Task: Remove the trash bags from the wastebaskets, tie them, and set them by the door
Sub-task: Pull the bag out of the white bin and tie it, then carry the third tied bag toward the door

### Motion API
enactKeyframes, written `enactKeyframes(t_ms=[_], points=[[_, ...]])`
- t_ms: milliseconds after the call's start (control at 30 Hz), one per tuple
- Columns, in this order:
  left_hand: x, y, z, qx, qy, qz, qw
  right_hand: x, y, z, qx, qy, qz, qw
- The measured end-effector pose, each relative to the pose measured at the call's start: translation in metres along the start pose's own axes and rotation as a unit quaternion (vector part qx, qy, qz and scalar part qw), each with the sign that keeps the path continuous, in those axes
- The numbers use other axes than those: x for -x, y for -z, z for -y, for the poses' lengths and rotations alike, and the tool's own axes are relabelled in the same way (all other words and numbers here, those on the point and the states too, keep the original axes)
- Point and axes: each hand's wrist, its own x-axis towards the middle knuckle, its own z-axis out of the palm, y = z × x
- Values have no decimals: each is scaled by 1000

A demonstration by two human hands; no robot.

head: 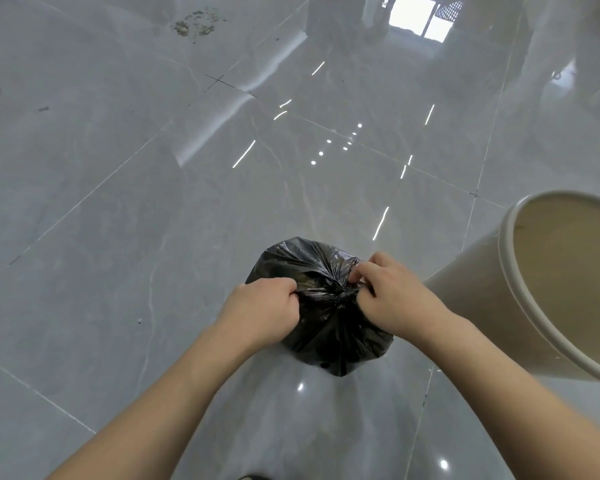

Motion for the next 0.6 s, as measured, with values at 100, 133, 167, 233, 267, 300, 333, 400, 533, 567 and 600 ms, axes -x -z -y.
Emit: enactKeyframes(t_ms=[100,133,167,233,267,300,333,400,533,567,600], points=[[-8,2,2,61,32,3,998,-3,0,-4,55,44,4,998],[-10,4,2,79,41,7,996,-5,2,-5,68,54,3,996],[-12,7,1,95,49,10,994,-9,6,-6,83,56,6,995],[-19,17,-4,111,67,10,992,-17,15,-6,117,53,27,991],[-21,24,-7,112,80,4,990,-21,21,-3,136,54,43,988],[-23,32,-11,111,94,1,989,-25,29,2,148,51,56,986],[-24,41,-15,112,107,0,988,-28,39,7,148,46,65,986],[-19,65,-22,132,142,4,981,-30,60,25,128,47,79,987],[14,132,-28,205,227,0,952,-23,118,75,87,58,92,990],[26,153,-31,226,244,-4,943,-20,138,91,80,63,90,991],[39,175,-35,248,257,-7,934,-16,161,109,75,72,89,991]])
